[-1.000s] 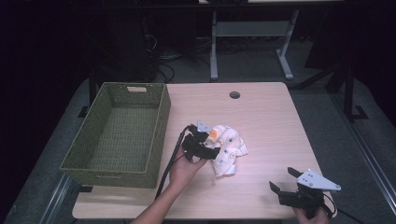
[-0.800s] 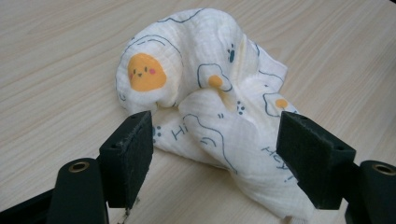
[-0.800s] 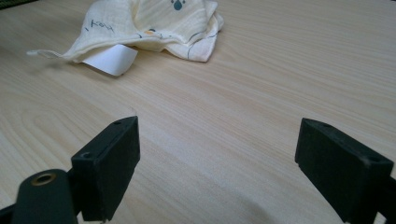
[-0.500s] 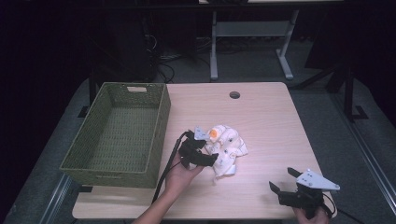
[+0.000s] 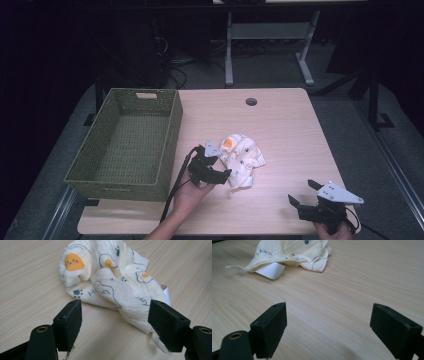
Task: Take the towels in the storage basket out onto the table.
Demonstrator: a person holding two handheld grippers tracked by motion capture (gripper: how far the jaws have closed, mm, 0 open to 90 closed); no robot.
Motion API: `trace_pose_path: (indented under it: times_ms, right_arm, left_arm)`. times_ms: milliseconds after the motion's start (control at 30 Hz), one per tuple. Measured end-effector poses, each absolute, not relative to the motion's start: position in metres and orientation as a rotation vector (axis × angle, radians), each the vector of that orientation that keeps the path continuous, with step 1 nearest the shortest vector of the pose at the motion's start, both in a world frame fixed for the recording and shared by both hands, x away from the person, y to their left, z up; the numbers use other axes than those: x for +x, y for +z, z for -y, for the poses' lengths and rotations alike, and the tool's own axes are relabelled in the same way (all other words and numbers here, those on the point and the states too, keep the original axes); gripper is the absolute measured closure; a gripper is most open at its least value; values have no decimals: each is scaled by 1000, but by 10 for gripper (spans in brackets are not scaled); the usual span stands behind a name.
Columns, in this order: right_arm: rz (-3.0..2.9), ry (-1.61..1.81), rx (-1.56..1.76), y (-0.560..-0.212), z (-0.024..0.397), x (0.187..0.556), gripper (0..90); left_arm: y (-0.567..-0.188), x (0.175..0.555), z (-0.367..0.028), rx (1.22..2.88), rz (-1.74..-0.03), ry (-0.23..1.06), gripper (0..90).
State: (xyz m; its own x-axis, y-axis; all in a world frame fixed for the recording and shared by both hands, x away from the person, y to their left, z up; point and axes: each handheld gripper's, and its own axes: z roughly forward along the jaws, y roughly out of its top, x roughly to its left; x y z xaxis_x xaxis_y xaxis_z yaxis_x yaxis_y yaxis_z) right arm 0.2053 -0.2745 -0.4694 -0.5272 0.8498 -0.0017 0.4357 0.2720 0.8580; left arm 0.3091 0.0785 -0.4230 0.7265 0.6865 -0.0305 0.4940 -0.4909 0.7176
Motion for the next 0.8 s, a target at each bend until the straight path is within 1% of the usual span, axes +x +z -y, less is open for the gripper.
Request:
trace_pose_path:
  times_ms: [467,533,700,800]
  right_arm:
    - [-2077,1174,1159,-469,277,204,136]
    - [-2075,1173,1156,-469,277,204,136]
    - [-2077,1171,1160,-470,276,204,136]
    - [-2081,1169,1164,-470,276,204,136]
  left_arm:
    - [-431,291,-97,2201,-877,345,261]
    - [-433,288,-100,2200,-884,345,246]
    - [-437,281,-106,2210,-879,352,243]
    - [-438,278,-109,2207,-885,314,243]
